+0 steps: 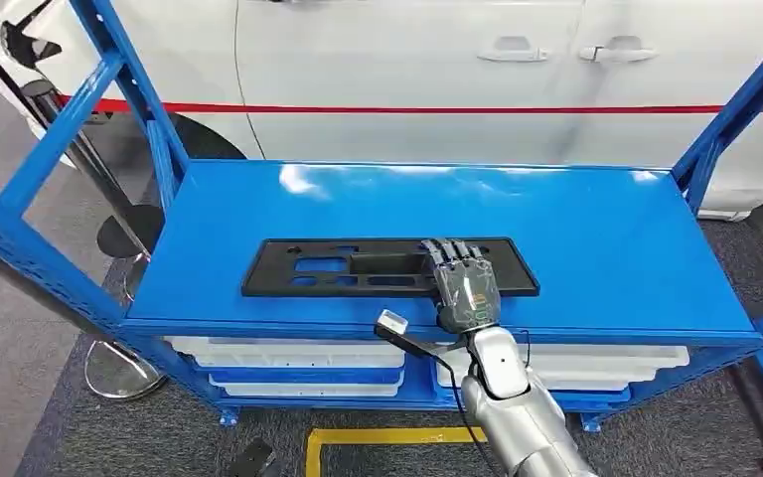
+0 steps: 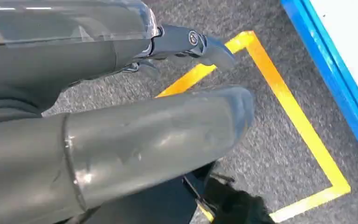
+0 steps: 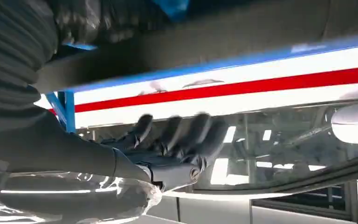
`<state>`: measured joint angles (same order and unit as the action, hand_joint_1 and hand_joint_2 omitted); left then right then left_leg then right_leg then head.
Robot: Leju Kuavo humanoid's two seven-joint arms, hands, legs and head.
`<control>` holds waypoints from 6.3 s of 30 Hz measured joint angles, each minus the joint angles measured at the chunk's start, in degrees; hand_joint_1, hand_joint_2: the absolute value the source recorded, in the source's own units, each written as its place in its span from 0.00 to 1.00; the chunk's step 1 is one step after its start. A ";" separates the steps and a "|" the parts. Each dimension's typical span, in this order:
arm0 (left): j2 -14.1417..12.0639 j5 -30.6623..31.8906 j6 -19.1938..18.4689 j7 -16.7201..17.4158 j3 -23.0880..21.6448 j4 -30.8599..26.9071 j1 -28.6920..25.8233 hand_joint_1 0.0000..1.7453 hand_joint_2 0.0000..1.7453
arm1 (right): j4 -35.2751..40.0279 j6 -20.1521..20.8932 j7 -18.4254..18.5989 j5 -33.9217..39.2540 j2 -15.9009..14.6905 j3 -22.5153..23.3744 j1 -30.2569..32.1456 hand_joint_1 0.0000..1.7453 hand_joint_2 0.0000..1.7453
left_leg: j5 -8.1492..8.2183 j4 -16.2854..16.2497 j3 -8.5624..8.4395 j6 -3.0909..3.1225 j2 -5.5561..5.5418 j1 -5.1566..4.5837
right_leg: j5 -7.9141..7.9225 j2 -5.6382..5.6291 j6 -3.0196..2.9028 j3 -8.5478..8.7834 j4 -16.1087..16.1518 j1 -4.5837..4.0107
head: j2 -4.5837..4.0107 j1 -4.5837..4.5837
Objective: Take the parts from the cabinet and place them on the table.
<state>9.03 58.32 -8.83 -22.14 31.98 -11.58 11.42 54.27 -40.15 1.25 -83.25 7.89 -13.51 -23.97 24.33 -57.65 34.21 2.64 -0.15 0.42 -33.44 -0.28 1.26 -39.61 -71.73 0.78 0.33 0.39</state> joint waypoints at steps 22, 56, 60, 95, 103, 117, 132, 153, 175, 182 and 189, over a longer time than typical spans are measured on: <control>0.02 -1.79 1.47 -0.94 0.00 -0.11 0.19 0.00 0.00 | 3.74 0.00 -1.33 0.39 -0.22 1.42 1.19 1.00 1.00 | 1.60 -2.14 0.00 -2.40 -0.16 0.13 | 7.86 0.11 -2.17 4.29 11.81 -0.16 | 0.00 0.02; 0.59 -7.78 7.12 -7.26 0.81 -0.22 -2.03 0.00 0.00 | 49.72 0.09 -40.00 16.68 10.56 12.17 12.07 1.00 1.00 | 1.99 -1.63 -0.35 -1.60 -0.25 -0.47 | 7.95 0.19 -1.20 4.18 11.96 -0.09 | 0.00 0.04; 0.94 -5.64 11.14 -6.69 0.81 -0.24 -2.06 0.00 0.00 | 50.73 0.09 -40.00 16.74 10.56 11.72 11.93 1.00 1.00 | 0.91 0.07 -1.17 -0.03 -0.13 0.08 | 3.94 0.23 -0.24 1.95 6.42 -0.18 | 0.00 0.02; 2.21 -9.68 14.71 -3.06 2.51 -0.22 -3.18 0.00 0.00 | 53.00 0.11 -40.28 20.57 10.19 3.53 13.15 1.00 1.00 | 1.00 0.00 -1.19 -0.02 -0.07 -0.03 | 0.77 0.29 -0.18 -2.92 -3.99 0.00 | 0.00 0.00; 2.49 -10.69 14.43 -1.81 2.49 -0.22 -3.81 0.00 0.00 | 50.27 0.13 -40.68 25.05 9.09 -3.44 15.69 1.00 1.00 | 1.72 -1.03 -0.93 -1.97 -0.28 -0.23 | 7.61 0.08 -1.84 4.60 12.04 -0.53 | 0.00 0.00; 2.89 -9.25 13.66 -0.81 1.90 -0.22 -3.68 0.00 0.00 | 43.69 0.13 -37.57 23.10 6.60 -13.75 18.16 1.00 1.00 | 3.55 -0.96 -2.70 -1.86 -0.23 -0.43 | 8.93 0.44 -1.51 3.83 12.13 -0.29 | 0.00 0.02; 3.67 -8.88 13.20 -0.52 0.98 -0.22 -3.48 0.00 0.00 | 43.52 0.11 -37.94 22.27 4.81 -14.56 19.00 1.00 1.00 | 1.11 -1.50 -0.23 -1.42 0.14 -0.35 | 5.93 0.20 -1.29 6.39 11.73 -0.50 | 0.00 0.04; 3.80 -7.91 11.50 0.37 -0.28 -0.22 -2.54 0.00 0.00 | 42.47 0.11 -33.55 17.09 6.29 -9.40 13.74 1.00 1.00 | 1.94 0.27 -2.71 0.12 0.40 -0.08 | 1.76 0.35 0.08 -0.53 2.08 -0.03 | 0.00 -0.02; 3.83 -7.80 11.30 1.07 -0.55 -0.22 -2.14 0.00 0.00 | 41.03 0.11 -30.66 16.26 7.02 -8.26 11.47 1.00 1.00 | 5.42 -0.93 -4.37 -2.62 0.22 0.12 | 9.15 0.61 -2.22 2.92 11.67 -0.22 | 0.00 0.02; 3.80 -7.78 10.97 1.18 -0.98 -0.24 -1.62 0.00 0.00 | 40.96 0.11 -30.69 16.09 7.08 -8.22 10.68 1.00 1.00 | 2.17 0.21 -3.10 -0.21 0.50 0.05 | 5.97 0.35 -0.02 1.17 8.51 -0.20 | 0.00 -0.02; 3.80 -7.70 10.95 1.38 -1.27 -0.24 -1.44 0.00 0.00 | 40.90 0.11 -30.67 16.09 7.06 -8.22 10.38 1.00 1.00 | 0.23 -1.17 0.80 -0.45 0.56 -0.11 | 3.78 0.39 0.20 5.69 6.32 0.06 | 0.00 0.00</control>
<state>12.83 50.62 2.12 -20.76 30.71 -11.82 9.98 95.17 -40.04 -29.42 -67.17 14.95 -21.73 -13.60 24.56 -58.81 35.01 2.19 0.41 0.31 -29.65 0.11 1.47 -33.92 -65.41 0.84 0.33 0.39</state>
